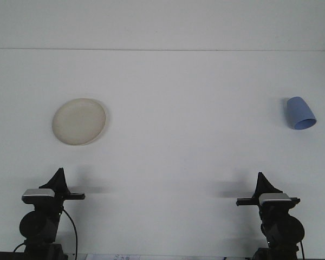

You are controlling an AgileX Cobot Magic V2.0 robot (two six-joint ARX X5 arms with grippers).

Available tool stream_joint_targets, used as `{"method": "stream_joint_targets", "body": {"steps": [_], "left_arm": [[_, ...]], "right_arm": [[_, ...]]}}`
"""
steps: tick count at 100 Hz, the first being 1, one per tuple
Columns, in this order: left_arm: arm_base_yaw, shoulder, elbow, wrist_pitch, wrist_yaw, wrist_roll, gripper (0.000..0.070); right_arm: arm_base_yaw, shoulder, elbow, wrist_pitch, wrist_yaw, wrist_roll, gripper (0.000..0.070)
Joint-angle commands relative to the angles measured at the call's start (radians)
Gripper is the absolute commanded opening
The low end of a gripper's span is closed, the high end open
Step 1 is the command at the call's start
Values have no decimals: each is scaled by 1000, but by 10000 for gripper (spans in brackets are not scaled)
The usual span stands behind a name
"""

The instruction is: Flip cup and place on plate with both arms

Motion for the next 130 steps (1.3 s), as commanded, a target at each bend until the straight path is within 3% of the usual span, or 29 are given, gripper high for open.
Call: {"method": "stream_joint_targets", "body": {"steps": [1, 28, 46, 61, 68, 75, 79, 82, 86, 92, 96, 111, 130], "left_arm": [[-1, -1, -19, 14, -3, -2, 15], [-1, -1, -19, 14, -3, -2, 15], [-1, -1, -19, 14, -3, -2, 15], [-1, -1, -19, 14, -3, -2, 15], [-1, -1, -19, 14, -3, -2, 15], [-1, -1, -19, 14, -3, -2, 15], [-1, -1, -19, 14, -3, -2, 15], [-1, -1, -19, 14, -3, -2, 15], [-1, -1, -19, 14, -3, -2, 15], [-1, -1, -19, 14, -3, -2, 15], [-1, -1, -19, 13, -3, -2, 15], [-1, -1, -19, 13, -3, -2, 15], [-1, -1, -19, 14, -3, -2, 15]], "right_arm": [[0, -1, -2, 13, -2, 10, 7], [0, -1, -2, 14, -3, 21, 7], [2, -1, -2, 13, -48, 233, 7], [1, -1, 2, 41, -40, 319, 6], [1, -1, 41, 49, -18, 388, 4], [2, 11, 114, 33, 18, 401, 4], [2, 35, 167, 22, 33, 388, 19], [2, 56, 209, 10, 35, 363, 68], [1, 89, 268, -13, 47, 325, 193], [1, 156, 357, -57, 71, 256, 445], [1, 205, 414, -95, 85, 209, 538], [1, 386, 582, -227, 128, 49, 546], [-26, 614, 648, -196, 219, -127, 546]]}}
